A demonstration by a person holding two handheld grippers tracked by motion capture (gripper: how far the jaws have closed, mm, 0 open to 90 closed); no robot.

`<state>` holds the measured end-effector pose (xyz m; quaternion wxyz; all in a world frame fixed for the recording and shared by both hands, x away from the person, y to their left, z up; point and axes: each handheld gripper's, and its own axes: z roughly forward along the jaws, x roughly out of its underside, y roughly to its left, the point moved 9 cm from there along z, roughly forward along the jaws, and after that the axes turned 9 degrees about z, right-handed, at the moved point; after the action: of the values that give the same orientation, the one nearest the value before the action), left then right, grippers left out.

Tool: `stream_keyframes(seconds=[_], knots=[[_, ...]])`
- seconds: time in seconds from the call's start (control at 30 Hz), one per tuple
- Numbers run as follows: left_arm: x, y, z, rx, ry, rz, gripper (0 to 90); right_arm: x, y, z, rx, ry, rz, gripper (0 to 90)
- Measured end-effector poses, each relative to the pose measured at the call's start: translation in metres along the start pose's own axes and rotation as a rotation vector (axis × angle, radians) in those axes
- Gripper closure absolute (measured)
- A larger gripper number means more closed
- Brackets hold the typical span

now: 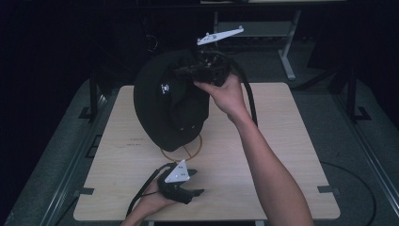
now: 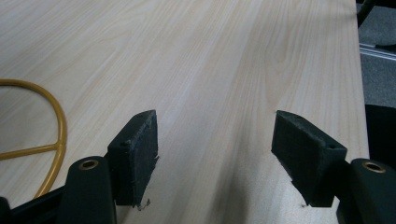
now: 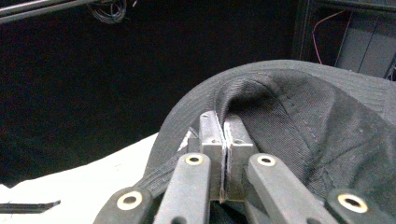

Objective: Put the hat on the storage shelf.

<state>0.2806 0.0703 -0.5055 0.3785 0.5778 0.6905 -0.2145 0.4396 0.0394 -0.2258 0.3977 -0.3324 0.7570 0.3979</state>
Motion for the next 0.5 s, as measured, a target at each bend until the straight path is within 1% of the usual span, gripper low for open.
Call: stream_keyframes(seconds=[0.07, 0.17, 0.3, 0.4, 0.47, 0.5], knots=[[0.000, -0.001, 0.001, 0.007, 0.001, 0.003, 30.8, 0.000, -0.001, 0.004, 0.002, 0.007, 0.004, 88.8], [0.000, -0.003, 0.001, 0.011, 0.005, 0.007, 30.7, 0.001, -0.005, 0.012, 0.007, 0.019, 0.023, 88.8], [0.000, -0.002, 0.000, 0.013, 0.009, 0.007, 30.5, 0.002, -0.006, 0.019, 0.010, 0.030, 0.025, 88.7], [0.000, -0.003, 0.000, 0.021, 0.014, 0.005, 30.5, 0.003, -0.007, 0.025, 0.006, 0.038, 0.035, 88.4], [-0.001, -0.005, 0.001, 0.020, 0.018, 0.012, 29.4, 0.004, -0.008, 0.032, 0.001, 0.046, 0.041, 88.3], [-0.001, -0.005, 0.001, 0.020, 0.018, 0.029, 29.4, 0.004, -0.008, 0.032, 0.001, 0.046, 0.041, 88.3]])
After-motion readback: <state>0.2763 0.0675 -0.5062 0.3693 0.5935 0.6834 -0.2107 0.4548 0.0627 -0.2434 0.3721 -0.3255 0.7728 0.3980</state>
